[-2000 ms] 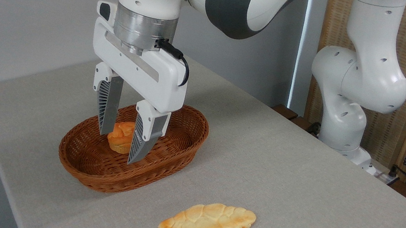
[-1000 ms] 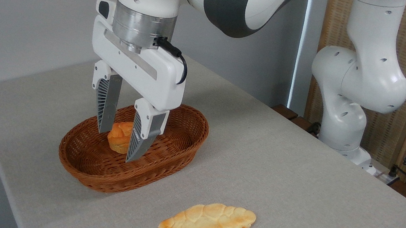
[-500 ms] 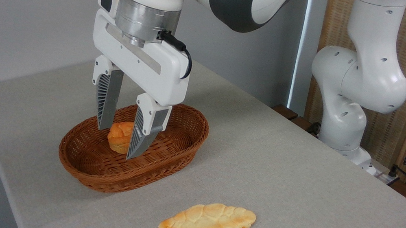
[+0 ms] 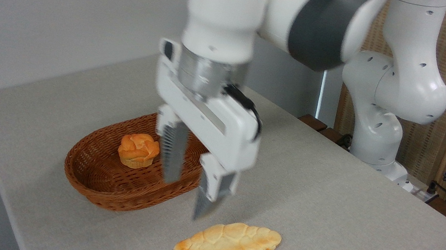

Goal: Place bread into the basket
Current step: 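Move the gripper over the flat leaf-shaped pastry and lower it, then close the gripper on the pastry's edge and pinch it firmly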

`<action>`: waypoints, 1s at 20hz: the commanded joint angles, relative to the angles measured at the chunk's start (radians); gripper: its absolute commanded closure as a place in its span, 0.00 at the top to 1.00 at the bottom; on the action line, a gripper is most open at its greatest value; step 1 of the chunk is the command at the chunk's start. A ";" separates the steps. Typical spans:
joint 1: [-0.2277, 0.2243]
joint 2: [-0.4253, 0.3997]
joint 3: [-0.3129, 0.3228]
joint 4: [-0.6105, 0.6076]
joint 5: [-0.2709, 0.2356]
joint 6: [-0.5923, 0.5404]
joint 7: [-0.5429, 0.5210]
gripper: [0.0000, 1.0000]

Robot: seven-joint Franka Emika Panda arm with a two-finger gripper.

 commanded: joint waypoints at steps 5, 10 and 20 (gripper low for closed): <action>-0.006 -0.031 0.101 -0.128 0.020 -0.012 0.273 1.00; -0.007 -0.026 0.106 -0.165 0.092 -0.011 0.281 1.00; -0.018 -0.005 0.096 -0.208 0.093 0.060 0.278 1.00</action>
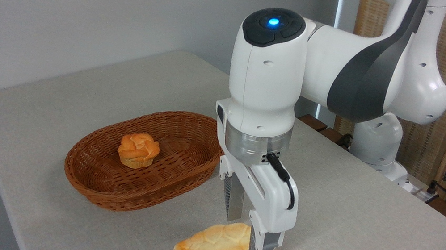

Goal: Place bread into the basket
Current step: 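Close the gripper on the pastry's edge and pinch it firmly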

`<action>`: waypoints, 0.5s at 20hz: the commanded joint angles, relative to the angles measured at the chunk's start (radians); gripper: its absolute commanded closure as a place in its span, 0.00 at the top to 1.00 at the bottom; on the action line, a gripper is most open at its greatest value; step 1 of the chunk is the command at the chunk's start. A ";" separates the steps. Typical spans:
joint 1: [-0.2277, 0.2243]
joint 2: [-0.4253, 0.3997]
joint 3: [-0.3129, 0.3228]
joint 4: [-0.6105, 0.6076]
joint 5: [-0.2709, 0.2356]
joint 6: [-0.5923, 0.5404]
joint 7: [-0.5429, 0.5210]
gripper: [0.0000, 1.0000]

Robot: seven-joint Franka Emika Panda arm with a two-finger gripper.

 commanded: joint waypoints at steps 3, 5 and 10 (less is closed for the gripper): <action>-0.008 0.004 -0.002 -0.034 0.014 0.058 0.007 1.00; -0.011 0.007 -0.002 -0.034 0.014 0.067 0.007 1.00; -0.033 0.023 -0.002 -0.036 0.014 0.085 0.007 0.99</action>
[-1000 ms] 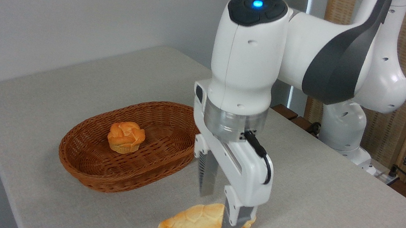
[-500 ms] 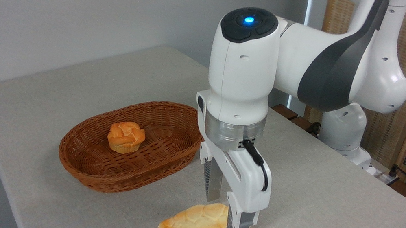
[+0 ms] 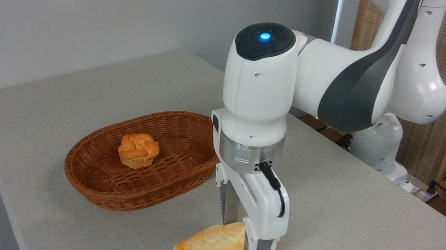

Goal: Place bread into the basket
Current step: 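Close the gripper on the pastry's edge and pinch it firmly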

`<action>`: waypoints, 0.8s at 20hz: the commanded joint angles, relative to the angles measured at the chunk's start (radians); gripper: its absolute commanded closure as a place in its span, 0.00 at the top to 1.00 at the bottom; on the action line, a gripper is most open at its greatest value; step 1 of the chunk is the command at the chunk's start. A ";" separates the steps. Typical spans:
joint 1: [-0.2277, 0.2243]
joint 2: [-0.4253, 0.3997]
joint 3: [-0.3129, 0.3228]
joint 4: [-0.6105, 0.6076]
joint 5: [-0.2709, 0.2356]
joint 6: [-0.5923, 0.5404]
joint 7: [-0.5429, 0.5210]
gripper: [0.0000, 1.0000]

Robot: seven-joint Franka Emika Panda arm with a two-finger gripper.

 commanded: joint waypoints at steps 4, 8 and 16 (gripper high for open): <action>-0.030 0.014 0.004 -0.009 0.014 0.046 0.008 0.91; -0.039 0.014 0.004 -0.009 0.014 0.048 0.012 0.52; -0.039 0.006 0.005 -0.008 0.013 0.048 0.013 0.40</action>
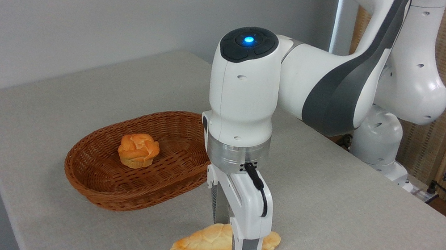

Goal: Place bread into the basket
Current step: 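Close the gripper on the pastry's edge and pinch it firmly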

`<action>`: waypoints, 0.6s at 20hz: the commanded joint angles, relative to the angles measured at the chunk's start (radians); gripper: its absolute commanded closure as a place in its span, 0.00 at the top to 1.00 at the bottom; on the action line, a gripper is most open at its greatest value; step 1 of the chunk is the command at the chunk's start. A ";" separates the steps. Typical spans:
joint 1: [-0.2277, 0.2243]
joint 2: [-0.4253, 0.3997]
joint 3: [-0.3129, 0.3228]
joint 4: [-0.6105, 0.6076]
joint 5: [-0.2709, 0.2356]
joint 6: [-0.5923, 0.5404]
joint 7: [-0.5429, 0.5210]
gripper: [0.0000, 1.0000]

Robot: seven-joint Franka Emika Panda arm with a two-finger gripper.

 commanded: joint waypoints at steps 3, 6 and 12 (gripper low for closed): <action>-0.009 -0.018 0.006 -0.006 0.012 0.012 0.011 0.40; -0.009 -0.025 0.008 -0.006 0.012 0.010 0.013 0.40; -0.008 -0.038 0.012 0.004 0.010 0.010 0.011 0.42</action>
